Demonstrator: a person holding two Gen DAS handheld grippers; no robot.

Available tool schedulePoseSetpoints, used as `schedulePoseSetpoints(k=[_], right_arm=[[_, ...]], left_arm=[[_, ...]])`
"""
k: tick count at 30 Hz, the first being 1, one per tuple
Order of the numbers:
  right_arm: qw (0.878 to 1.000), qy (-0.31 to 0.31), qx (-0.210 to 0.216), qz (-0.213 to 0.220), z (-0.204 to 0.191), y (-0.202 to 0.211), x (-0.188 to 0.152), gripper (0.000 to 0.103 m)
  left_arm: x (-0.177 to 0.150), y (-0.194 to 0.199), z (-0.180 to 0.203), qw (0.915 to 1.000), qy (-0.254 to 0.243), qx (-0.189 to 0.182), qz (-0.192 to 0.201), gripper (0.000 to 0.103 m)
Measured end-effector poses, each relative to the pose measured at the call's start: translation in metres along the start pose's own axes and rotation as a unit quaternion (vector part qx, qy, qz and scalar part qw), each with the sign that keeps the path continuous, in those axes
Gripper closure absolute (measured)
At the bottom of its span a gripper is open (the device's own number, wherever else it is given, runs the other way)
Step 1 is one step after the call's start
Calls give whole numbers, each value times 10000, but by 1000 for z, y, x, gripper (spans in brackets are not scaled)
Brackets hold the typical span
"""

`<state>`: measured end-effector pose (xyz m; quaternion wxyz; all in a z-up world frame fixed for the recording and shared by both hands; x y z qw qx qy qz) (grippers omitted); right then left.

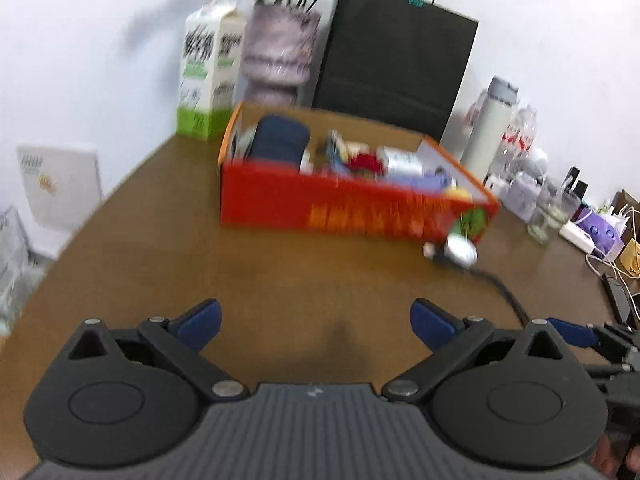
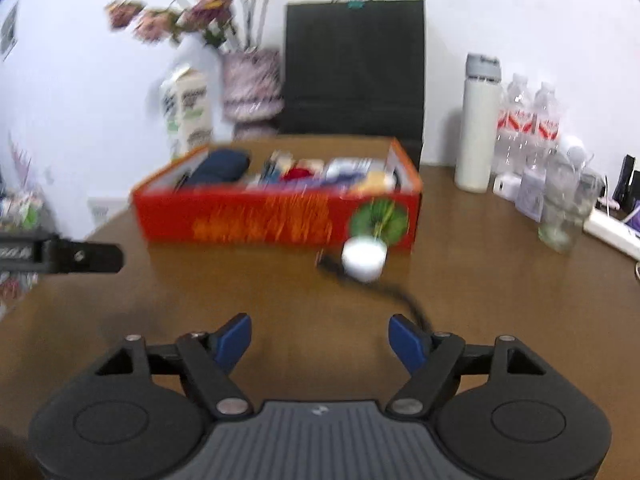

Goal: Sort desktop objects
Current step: 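Move both tools back toward the white lid and black cable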

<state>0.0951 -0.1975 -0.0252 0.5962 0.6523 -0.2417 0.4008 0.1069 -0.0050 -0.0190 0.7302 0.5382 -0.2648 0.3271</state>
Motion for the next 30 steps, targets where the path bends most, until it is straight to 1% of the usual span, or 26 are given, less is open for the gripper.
schedulePoseSetpoints(k=[3,4,5,6,7,10,12,15,17,21,23,26,30], right_arm=[[9999,51,89,-5,-13,20,-27,25],[9999,69,110,14,-18,26,-34,21],[9998,110,167,48,-23,32,-42,20],[9997,133,188,65,-27,37,-49,20],[9997,148,176,64,-29,41,-54,20],[9994,214,125,261,-33,59,-59,20],[9992,249,187,260,-37,66,-64,20],[9994,201,176,237,-37,74,-71,20],[9993,178,170,283,-36,79,-71,20],[9990,31,81,431,-19,81,-64,22],[9989,-83,58,468,-4,75,-56,23],[9979,-333,-80,547,27,59,-32,23],[9968,-563,-38,570,54,21,4,22]], left_arm=[[-34,18,3,9992,327,-120,-173,0],[-46,24,6,9986,420,-184,-252,0],[-56,31,10,9983,423,-243,-327,0],[-65,37,12,9984,383,-251,-323,0],[-71,44,13,9989,314,-182,-290,0],[-83,58,14,9997,39,167,-150,0],[-89,66,15,9996,-81,283,-56,0],[-94,70,18,9989,-259,379,13,0],[-96,69,20,9989,-307,358,-22,0],[-93,66,24,9989,-370,278,-18,0],[-87,61,26,9987,-421,274,4,0],[-74,52,28,9987,-424,263,68,0],[-60,37,35,9984,-509,216,106,0]])
Point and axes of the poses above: each gripper's, at about its wrist camera, not at the fingertips, and y roughly against the way its jaws point, z to its right, x to its top, the point moved 10 cm from there along -y, roughly the way its jaws point, and after that the axes turned 5 degrees about y, right-handed, at the moved point
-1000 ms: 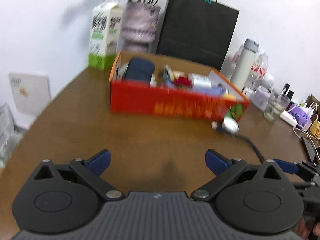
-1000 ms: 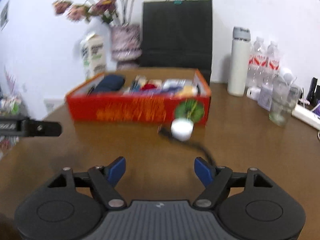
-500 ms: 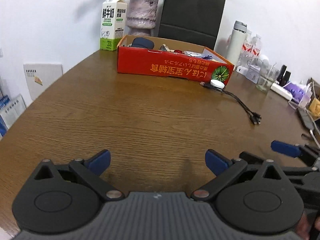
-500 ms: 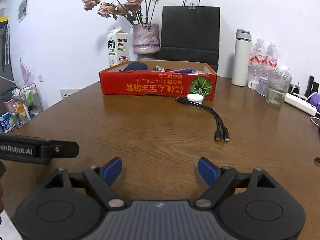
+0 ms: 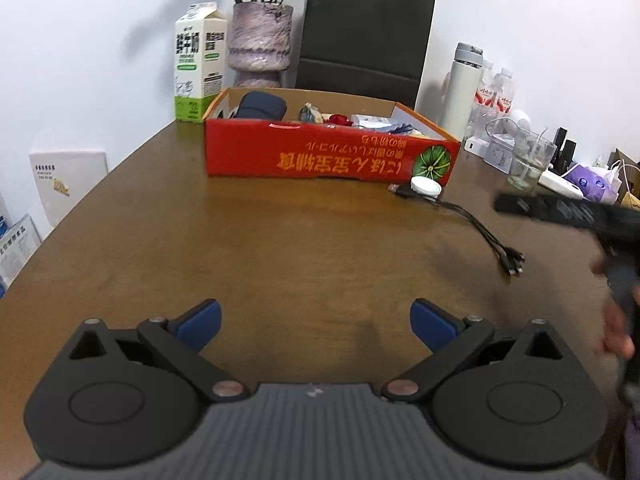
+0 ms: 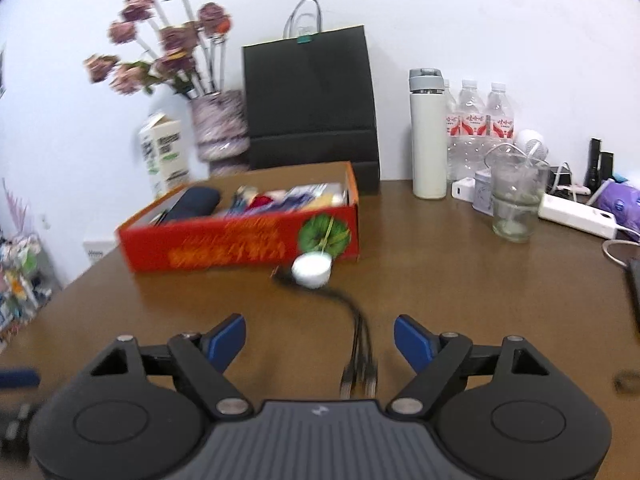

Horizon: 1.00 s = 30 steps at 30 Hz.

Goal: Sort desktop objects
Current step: 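Move both tools back toward the white lid and black cable, then grasp the white round lid with the right tool while the left tool grasps the black cable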

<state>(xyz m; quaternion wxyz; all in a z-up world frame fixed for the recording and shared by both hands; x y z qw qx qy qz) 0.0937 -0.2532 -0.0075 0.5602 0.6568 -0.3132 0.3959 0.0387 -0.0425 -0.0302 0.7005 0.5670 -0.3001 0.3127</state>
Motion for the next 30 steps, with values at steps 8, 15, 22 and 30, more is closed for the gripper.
schedulePoseSetpoints(k=[8,15,22,30], right_arm=[[9978,-176,327,-557,-1,-118,39,31],[9919,-389,441,-1130,14,-152,26,65],[9967,-535,309,-533,70,-110,30,65],[9908,-1331,-232,-80,129,-96,24,65]], left_arm=[[19,-42,21,9998,-74,-136,-158,0],[36,-74,58,9989,-293,-310,-214,0],[74,-134,123,9944,-57,-933,-483,6],[80,-192,134,9975,-15,257,-655,54]])
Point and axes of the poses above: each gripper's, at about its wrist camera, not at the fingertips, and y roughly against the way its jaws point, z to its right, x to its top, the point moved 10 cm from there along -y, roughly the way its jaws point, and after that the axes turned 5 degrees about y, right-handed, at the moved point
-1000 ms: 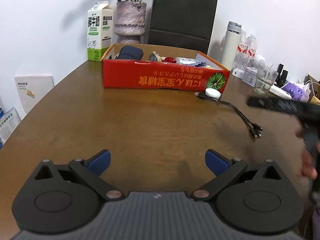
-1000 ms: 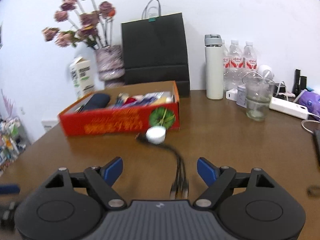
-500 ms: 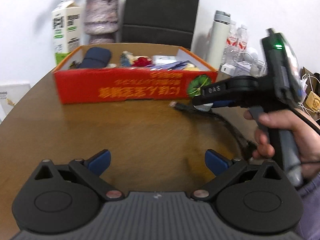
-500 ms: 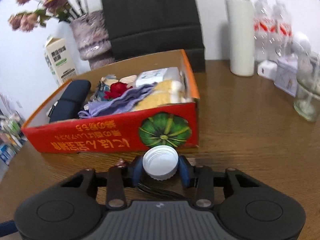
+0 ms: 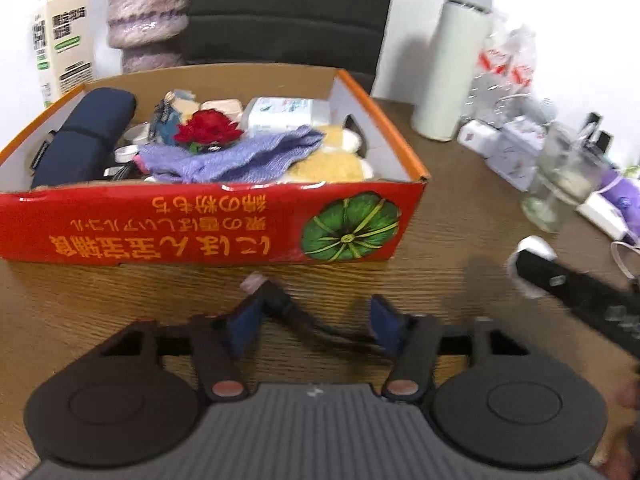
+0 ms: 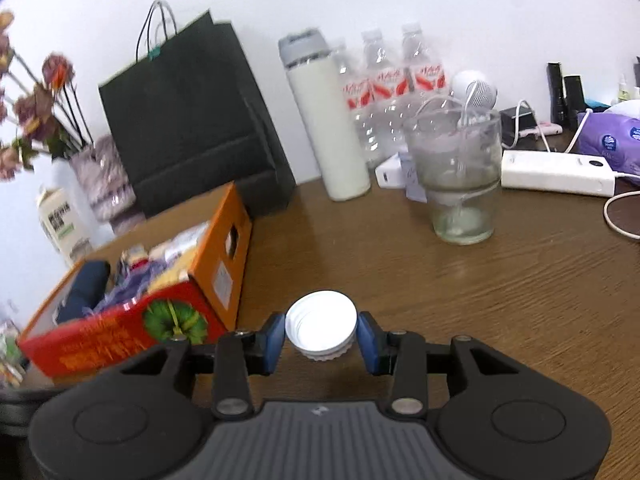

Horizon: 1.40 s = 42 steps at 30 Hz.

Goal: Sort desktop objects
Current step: 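Grasp the white round lid with the right tool while the left tool grasps the black cable, then carry the white lid and black cable over the box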

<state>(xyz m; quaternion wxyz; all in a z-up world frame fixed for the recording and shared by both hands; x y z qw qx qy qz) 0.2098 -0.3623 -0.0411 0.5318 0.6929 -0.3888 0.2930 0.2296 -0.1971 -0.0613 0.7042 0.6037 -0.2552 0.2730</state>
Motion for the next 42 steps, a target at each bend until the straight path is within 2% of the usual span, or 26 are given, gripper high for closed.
schedulePoseSetpoints(k=[1,2,4,6,10,17,20,23,28,31,34,38,40,42], right_arm=[[10000,33,15,54,-3,1,2,65],[9999,118,24,106,-7,4,3,65],[9996,219,70,173,-14,6,5,65],[9993,220,187,220,-18,8,5,65],[9980,292,338,442,-28,17,9,65],[9946,609,457,699,-51,26,7,65],[9871,852,683,1170,-73,47,8,65],[9817,974,914,1360,-99,71,-2,65],[9768,1187,1146,1363,-135,113,-34,65],[9739,1334,1195,1391,-152,132,-36,65],[9724,1401,1196,1433,-165,141,-19,65],[9705,1411,1203,1543,-174,143,24,65],[9702,1434,1137,1586,-178,138,49,65],[9711,1446,1080,1562,-182,127,76,65]], left_arm=[[-1,1,1,9998,-160,117,92,74],[-4,3,3,9991,-341,174,204,86],[-12,11,5,9983,-476,-55,322,96],[-17,22,0,9979,-489,-43,413,97],[-14,58,-14,9921,-747,260,976,97],[11,139,-58,9823,-550,208,1777,97],[20,174,-87,9779,-357,205,2049,97],[23,201,-112,9739,-274,256,2237,97],[26,233,-136,9668,-273,167,2535,97],[39,241,-142,9638,-296,4,2651,97],[61,251,-141,9578,-428,-99,2842,98],[109,265,-134,9511,-477,-483,3012,97],[137,261,-131,9502,-461,-555,3033,97],[160,246,-127,9529,-483,-643,2924,97]])
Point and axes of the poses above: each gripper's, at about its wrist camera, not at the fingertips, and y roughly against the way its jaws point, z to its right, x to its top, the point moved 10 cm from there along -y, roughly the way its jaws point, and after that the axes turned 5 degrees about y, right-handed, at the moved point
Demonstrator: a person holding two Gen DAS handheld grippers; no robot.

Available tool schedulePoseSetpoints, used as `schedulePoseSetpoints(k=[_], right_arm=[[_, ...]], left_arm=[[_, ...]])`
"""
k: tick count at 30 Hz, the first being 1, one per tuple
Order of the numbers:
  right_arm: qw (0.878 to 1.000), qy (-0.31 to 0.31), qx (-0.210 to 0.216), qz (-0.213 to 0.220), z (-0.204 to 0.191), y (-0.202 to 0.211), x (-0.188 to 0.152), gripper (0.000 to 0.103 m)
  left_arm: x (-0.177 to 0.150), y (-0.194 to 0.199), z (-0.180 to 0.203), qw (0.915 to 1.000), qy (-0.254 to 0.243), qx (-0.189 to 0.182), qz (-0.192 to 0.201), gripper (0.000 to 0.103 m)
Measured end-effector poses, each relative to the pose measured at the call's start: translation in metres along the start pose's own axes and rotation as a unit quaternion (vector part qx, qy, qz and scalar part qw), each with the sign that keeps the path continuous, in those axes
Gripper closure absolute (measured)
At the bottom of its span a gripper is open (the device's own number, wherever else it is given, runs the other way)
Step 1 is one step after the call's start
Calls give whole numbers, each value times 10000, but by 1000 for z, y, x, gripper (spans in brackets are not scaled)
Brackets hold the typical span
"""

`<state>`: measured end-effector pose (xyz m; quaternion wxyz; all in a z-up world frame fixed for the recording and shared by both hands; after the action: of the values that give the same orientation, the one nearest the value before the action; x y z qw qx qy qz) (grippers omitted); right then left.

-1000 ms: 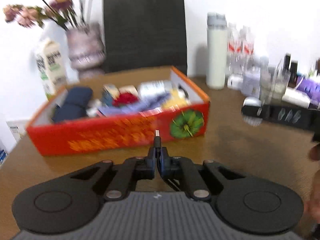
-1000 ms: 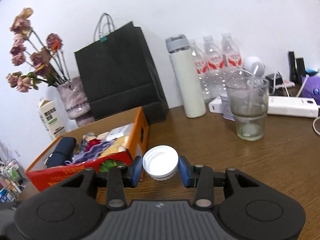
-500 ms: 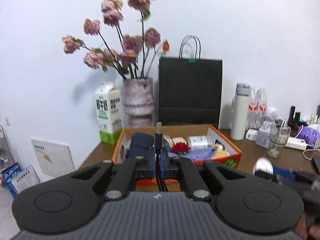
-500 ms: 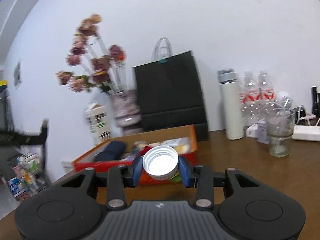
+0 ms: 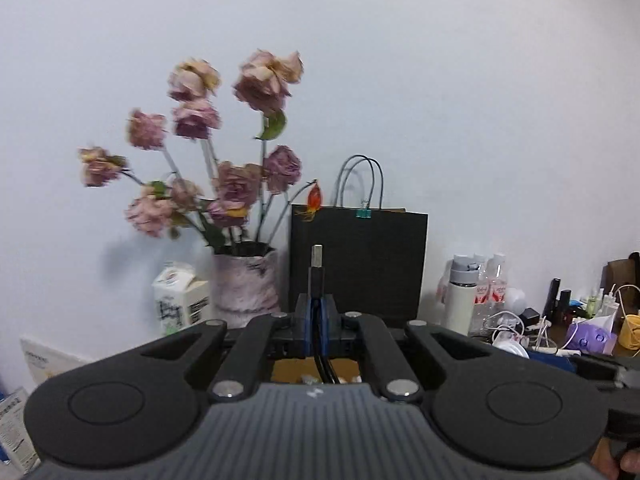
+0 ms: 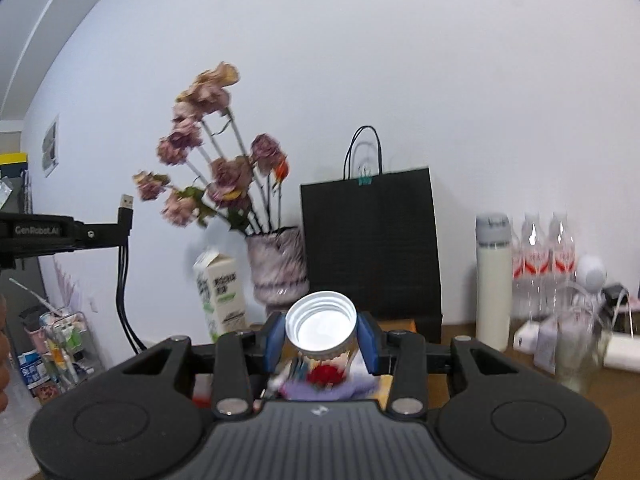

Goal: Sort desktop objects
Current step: 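Carry the white lid and black cable over the box, then open both tools to release the lid and cable into the box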

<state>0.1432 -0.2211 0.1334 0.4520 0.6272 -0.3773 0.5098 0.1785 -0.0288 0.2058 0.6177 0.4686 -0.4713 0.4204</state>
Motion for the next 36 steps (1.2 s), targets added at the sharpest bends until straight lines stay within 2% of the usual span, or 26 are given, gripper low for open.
schedulePoseSetpoints(k=[2,4,6,8,13,15,18,21,22,23,24,25,26,27,28,29,31,34,36], right_arm=[[9999,18,-3,-124,6,-25,16,65],[9993,52,-22,-373,10,-53,21,65],[9973,118,-64,-725,15,-84,19,65],[9940,119,-128,-1082,19,-112,12,65],[9797,1,-27,-2006,22,-181,-33,65],[9710,39,-9,-2390,23,-204,-55,65],[9568,107,-27,-2904,25,-231,-88,65],[9448,120,-78,-3275,32,-246,-108,64],[9434,110,-100,-3314,34,-249,-111,64],[9423,91,-123,-3345,36,-250,-111,60],[9403,68,-132,-3400,37,-251,-110,57],[9387,49,-114,-3444,37,-250,-109,46],[9381,66,-80,-3462,35,-247,-106,37],[9389,121,-113,-3439,36,-243,-101,35],[9401,207,-156,-3400,37,-238,-95,30],[9418,292,-180,-3344,37,-233,-89,25],[9446,320,-253,-3258,40,-225,-75,21],[9474,284,-359,-3167,45,-209,-58,21],[9497,208,-409,-3099,44,-197,-49,20]], left_arm=[[0,-31,-2,9997,-1,-11,-230,97],[-10,-70,-7,9979,79,-36,-643,97],[-27,-106,-14,9942,144,-85,-1061,97],[-51,-142,-24,9891,163,28,-1462,97],[-108,-211,-33,9745,256,250,-2217,97],[-130,-233,-37,9652,366,260,-2578,97],[-155,-259,-49,9510,583,468,-3002,95],[-174,-269,-56,9392,619,574,-3327,80],[-178,-269,-53,9366,647,481,-3410,65],[-180,-266,-49,9344,673,338,-3481,45],[-182,-262,-44,9315,688,187,-3566,36],[-181,-255,-38,9303,638,80,-3610,25],[-178,-249,-37,9314,504,186,-3601,18],[-175,-243,-37,9316,373,331,-3601,13],[-173,-237,-38,9305,318,461,-3621,2],[-170,-232,-41,9293,351,543,-3637,0],[-159,-218,-49,9304,495,648,-3572,0],[-144,-197,-62,9326,547,1022,-3418,0],[-135,-183,-69,9331,582,1118,-3368,0]])
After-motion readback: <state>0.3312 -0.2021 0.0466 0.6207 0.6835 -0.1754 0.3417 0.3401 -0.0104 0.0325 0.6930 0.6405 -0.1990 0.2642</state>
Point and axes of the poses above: each gripper's, at about its wrist camera, not at the fingertips, and y roughly against the way its jaws point, z to its right, x to its top, the point moved 10 cm from there along -y, roughly the way its jaws point, and after that the axes turned 5 degrees about y, right-handed, at the moved point
